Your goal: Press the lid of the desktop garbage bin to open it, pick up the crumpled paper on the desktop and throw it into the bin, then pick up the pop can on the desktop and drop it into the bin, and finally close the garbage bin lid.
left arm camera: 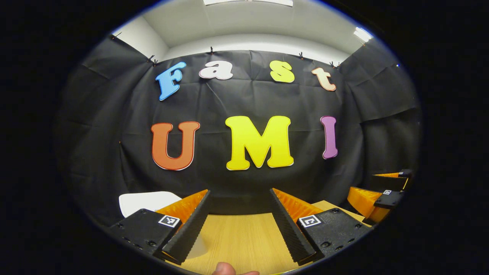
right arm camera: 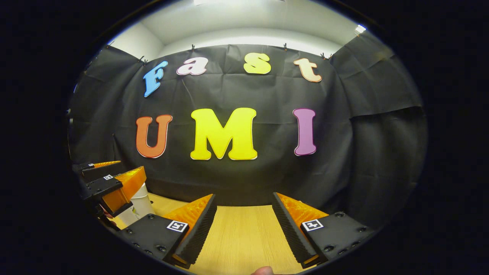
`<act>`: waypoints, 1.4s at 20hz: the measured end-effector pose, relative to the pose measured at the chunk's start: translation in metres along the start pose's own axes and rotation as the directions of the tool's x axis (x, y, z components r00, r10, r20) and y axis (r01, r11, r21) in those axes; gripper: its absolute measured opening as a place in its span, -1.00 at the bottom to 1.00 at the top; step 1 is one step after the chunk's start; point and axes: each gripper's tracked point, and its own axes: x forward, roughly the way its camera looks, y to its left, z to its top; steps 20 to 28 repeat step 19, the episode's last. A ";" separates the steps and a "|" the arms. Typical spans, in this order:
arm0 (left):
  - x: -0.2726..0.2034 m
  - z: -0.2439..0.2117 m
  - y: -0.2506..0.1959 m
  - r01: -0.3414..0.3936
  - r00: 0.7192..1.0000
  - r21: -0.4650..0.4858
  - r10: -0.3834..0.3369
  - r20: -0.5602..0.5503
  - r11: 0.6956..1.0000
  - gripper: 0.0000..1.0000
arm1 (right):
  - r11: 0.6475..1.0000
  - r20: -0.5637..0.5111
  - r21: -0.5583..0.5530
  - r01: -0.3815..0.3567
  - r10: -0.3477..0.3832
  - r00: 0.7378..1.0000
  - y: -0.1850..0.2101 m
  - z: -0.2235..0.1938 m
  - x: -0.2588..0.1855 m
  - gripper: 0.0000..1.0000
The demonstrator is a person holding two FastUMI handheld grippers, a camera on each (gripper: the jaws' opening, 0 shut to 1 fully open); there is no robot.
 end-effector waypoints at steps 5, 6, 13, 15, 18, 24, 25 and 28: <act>0.001 0.002 0.004 -0.010 1.000 0.003 0.010 0.004 1.000 0.94 | 1.000 0.001 -0.005 -0.017 0.017 1.000 0.009 0.001 0.003 0.84; 0.001 0.002 0.005 -0.012 1.000 0.002 0.012 0.005 1.000 0.94 | 1.000 -0.003 -0.006 -0.019 0.019 1.000 0.010 0.000 0.004 0.84; 0.005 0.004 0.004 -0.008 1.000 0.005 0.008 0.007 1.000 0.94 | 1.000 -0.004 -0.003 -0.021 0.021 1.000 0.011 0.003 0.010 0.84; 0.005 0.006 0.001 -0.002 1.000 0.007 0.002 0.011 1.000 0.94 | 1.000 0.004 -0.002 -0.019 0.019 1.000 0.010 0.006 0.010 0.84; 0.005 0.006 -0.001 0.004 1.000 0.011 -0.004 0.011 1.000 0.94 | 1.000 0.008 0.000 -0.019 0.019 1.000 0.011 0.007 0.011 0.84; 0.006 0.007 -0.002 0.004 1.000 0.013 -0.004 0.012 1.000 0.94 | 1.000 0.007 -0.001 -0.021 0.021 1.000 0.012 0.007 0.010 0.84; 0.006 0.007 -0.002 0.004 1.000 0.013 -0.004 0.012 1.000 0.94 | 1.000 0.007 -0.001 -0.021 0.021 1.000 0.012 0.007 0.010 0.84; 0.006 0.007 -0.002 0.004 1.000 0.013 -0.004 0.012 1.000 0.94 | 1.000 0.007 -0.001 -0.021 0.021 1.000 0.012 0.007 0.010 0.84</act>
